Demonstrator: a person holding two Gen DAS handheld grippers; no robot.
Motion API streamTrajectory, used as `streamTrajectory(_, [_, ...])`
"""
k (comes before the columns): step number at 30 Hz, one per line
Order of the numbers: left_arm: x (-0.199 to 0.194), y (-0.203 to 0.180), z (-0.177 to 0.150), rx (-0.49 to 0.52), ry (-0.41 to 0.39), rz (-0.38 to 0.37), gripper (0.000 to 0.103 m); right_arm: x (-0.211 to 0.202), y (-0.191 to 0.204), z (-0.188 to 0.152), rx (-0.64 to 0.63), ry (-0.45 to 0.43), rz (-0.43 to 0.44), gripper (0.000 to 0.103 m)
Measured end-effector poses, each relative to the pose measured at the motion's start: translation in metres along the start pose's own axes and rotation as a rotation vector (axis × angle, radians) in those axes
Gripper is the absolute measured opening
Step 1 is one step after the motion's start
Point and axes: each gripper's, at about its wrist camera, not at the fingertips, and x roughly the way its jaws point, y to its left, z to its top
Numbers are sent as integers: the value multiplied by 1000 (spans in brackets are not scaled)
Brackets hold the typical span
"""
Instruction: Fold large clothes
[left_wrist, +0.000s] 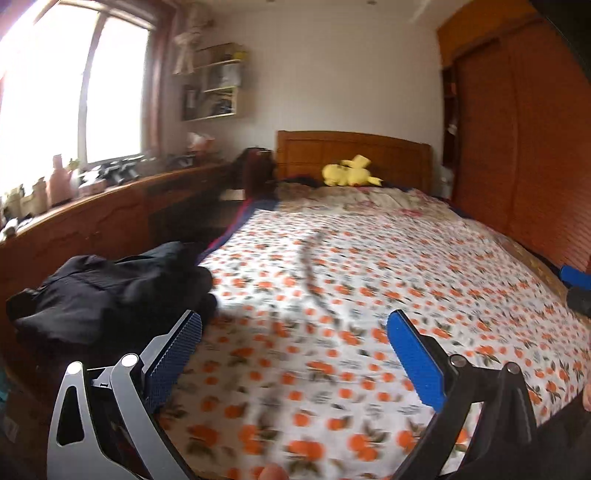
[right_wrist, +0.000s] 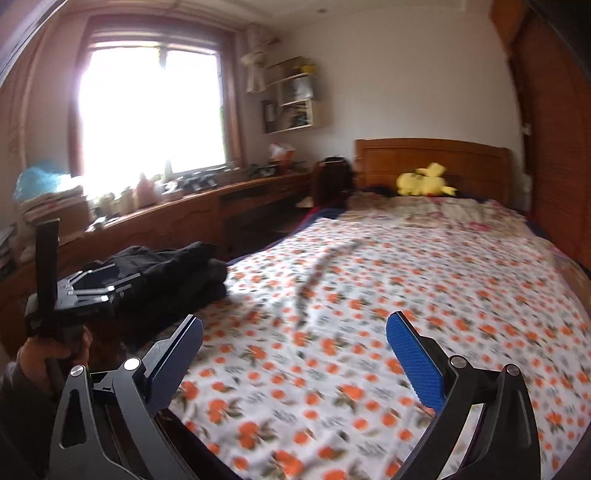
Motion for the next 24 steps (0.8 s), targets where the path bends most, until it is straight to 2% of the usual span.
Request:
streamTrajectory(7, [-8,-99,-15,46,22,-127,101,-61,-39,-19,34,-42,-131,96])
streamTrajectory(10, [-17,-130,-21,67,16,-159,101,-86,-48,-27,52,-62,-163,96])
streamTrajectory(13, [-28,-154,-28,80,6,-161,101,-105,-53,-34,71,-80,-190,96])
streamTrajectory(19, [-54,-174,-45,81,17,-202,101,-139,-57,-53,105,-111,-250,96])
streamTrajectory(24, [-71,-169,-60,64,34,-208,101,-148,-58,-73,118,-117,-295,96])
